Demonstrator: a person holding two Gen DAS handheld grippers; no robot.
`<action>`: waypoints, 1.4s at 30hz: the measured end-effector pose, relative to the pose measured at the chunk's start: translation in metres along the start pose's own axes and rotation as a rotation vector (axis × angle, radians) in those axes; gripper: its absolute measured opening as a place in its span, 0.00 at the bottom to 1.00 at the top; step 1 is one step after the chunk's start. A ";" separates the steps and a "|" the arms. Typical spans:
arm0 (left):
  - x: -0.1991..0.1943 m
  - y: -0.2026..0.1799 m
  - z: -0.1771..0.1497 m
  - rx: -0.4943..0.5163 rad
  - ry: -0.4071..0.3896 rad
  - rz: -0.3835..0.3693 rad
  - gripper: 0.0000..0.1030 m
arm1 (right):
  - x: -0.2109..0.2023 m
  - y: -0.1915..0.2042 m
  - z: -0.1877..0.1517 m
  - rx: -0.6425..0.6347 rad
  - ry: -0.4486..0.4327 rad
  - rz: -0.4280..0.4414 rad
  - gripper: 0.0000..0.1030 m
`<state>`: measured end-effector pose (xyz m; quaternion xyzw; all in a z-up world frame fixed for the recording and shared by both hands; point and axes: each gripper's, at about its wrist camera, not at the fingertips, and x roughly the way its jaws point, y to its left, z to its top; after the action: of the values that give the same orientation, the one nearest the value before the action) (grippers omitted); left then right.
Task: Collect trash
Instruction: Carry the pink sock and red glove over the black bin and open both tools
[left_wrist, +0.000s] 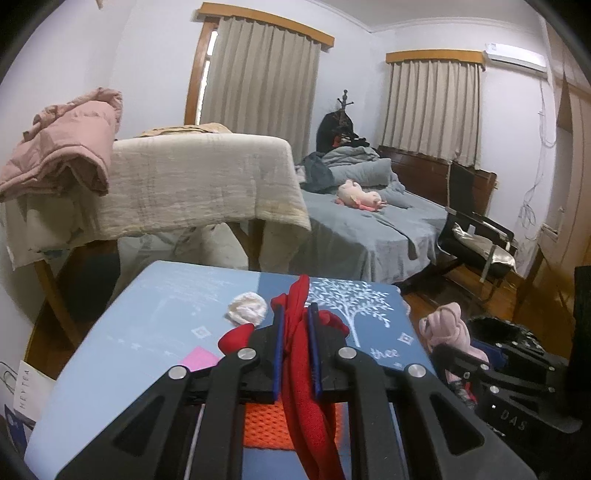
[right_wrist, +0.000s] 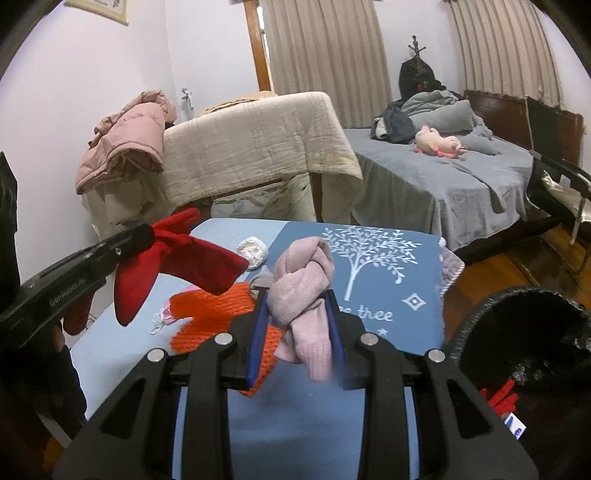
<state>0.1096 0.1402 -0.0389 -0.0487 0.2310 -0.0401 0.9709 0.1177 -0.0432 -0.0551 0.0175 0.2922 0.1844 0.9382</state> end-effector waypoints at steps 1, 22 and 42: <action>0.000 -0.003 -0.001 0.003 0.001 -0.005 0.12 | -0.003 -0.002 -0.001 0.004 -0.001 -0.004 0.28; 0.016 -0.117 -0.011 0.102 0.039 -0.189 0.12 | -0.076 -0.097 -0.022 0.110 -0.048 -0.194 0.28; 0.059 -0.255 -0.032 0.210 0.111 -0.397 0.12 | -0.122 -0.219 -0.064 0.226 -0.033 -0.437 0.28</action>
<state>0.1333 -0.1206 -0.0643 0.0101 0.2644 -0.2567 0.9296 0.0627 -0.2960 -0.0725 0.0616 0.2926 -0.0573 0.9525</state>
